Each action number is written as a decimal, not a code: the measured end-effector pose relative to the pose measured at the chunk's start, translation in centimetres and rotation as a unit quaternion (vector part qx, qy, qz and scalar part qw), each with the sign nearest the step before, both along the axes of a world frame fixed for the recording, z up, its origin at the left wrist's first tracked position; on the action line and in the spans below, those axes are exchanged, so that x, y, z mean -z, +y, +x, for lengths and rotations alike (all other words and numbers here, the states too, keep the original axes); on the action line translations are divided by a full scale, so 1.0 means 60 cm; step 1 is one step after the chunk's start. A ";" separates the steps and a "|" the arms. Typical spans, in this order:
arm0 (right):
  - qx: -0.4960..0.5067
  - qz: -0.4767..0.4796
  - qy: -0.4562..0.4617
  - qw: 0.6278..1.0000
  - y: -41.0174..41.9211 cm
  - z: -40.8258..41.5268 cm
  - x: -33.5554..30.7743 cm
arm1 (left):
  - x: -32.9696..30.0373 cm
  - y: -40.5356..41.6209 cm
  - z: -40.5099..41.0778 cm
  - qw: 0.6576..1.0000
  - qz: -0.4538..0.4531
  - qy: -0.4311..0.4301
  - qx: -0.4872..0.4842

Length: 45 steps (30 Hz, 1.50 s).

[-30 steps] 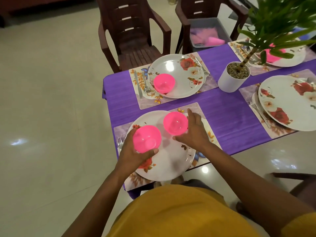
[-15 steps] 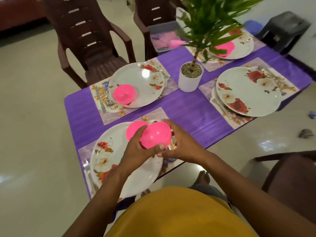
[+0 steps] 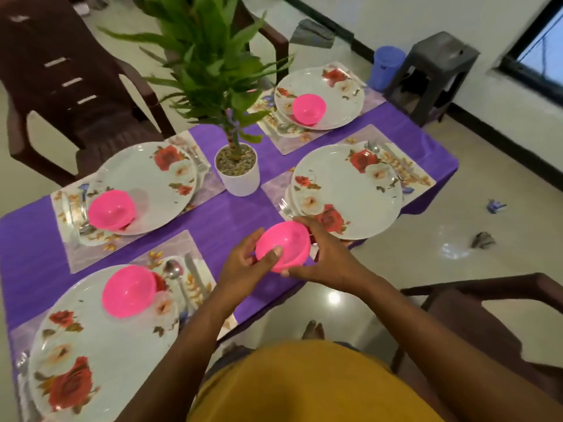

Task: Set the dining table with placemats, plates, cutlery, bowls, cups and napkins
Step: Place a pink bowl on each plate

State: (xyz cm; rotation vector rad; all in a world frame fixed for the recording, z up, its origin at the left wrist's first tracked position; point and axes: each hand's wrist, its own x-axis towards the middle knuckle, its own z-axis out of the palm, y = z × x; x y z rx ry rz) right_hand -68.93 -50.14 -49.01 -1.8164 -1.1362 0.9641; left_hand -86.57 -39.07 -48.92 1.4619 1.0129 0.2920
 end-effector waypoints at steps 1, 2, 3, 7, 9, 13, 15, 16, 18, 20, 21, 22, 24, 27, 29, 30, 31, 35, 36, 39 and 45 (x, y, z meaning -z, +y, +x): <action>0.007 -0.003 0.006 1.000 -0.003 0.020 0.001 | -0.003 -0.001 0.019 1.000 -0.007 0.000 -0.002; 0.019 -0.007 0.013 1.000 -0.006 0.036 0.002 | -0.005 0.000 0.034 1.000 -0.013 -0.001 -0.004; 0.033 -0.009 0.021 0.999 -0.007 0.053 0.003 | -0.007 0.001 0.050 1.000 -0.020 -0.002 -0.005; 0.079 -0.022 0.045 0.996 -0.003 0.105 0.010 | -0.004 0.015 0.096 0.999 -0.033 -0.015 -0.005; 0.104 -0.027 0.041 0.993 0.003 0.128 0.012 | 0.004 0.028 0.118 0.999 -0.030 -0.024 0.004; 0.145 -0.045 0.039 0.988 0.015 0.166 0.015 | 0.016 0.059 0.164 0.999 -0.022 -0.027 0.015; 0.160 -0.059 0.028 0.985 0.019 0.181 0.013 | 0.021 0.071 0.181 0.999 -0.008 -0.022 0.033; 0.169 -0.066 0.025 0.983 0.021 0.189 0.013 | 0.022 0.077 0.188 0.999 -0.003 -0.017 0.041; 0.188 -0.070 0.024 0.979 0.022 0.204 0.015 | 0.028 0.087 0.202 0.998 0.001 -0.012 0.059; 0.203 -0.063 0.024 0.977 0.022 0.221 0.020 | 0.034 0.094 0.213 0.996 0.009 -0.008 0.091; 0.206 -0.063 0.022 0.976 0.021 0.233 0.024 | 0.040 0.098 0.221 0.995 0.014 -0.002 0.102; 0.207 -0.067 0.020 0.976 0.021 0.244 0.024 | 0.042 0.100 0.229 0.994 0.022 0.008 0.111; 0.206 -0.079 0.005 0.975 0.021 0.272 0.023 | 0.050 0.103 0.246 0.992 0.045 0.020 0.119; 0.202 -0.091 -0.025 0.975 0.028 0.319 0.023 | 0.067 0.102 0.278 0.987 0.089 0.042 0.127; 0.188 -0.087 -0.057 0.977 0.037 0.354 0.027 | 0.084 0.095 0.303 0.982 0.117 0.063 0.134; 0.178 -0.080 -0.071 0.978 0.042 0.372 0.031 | 0.091 0.092 0.314 0.978 0.128 0.079 0.141; 0.161 -0.079 -0.086 0.980 0.048 0.392 0.032 | 0.098 0.087 0.328 0.975 0.131 0.104 0.145; 0.106 -0.065 -0.131 0.984 0.061 0.453 0.037 | 0.121 0.051 0.374 0.947 0.187 0.197 0.171; 0.094 -0.069 -0.138 0.984 0.066 0.470 0.042 | 0.131 0.044 0.386 0.936 0.207 0.222 0.176; 0.065 -0.091 -0.145 0.983 0.083 0.508 0.063 | 0.147 0.022 0.415 0.909 0.235 0.297 0.172; -0.001 -0.095 -0.168 0.981 0.112 0.552 0.090 | 0.150 -0.017 0.449 0.888 0.253 0.372 0.099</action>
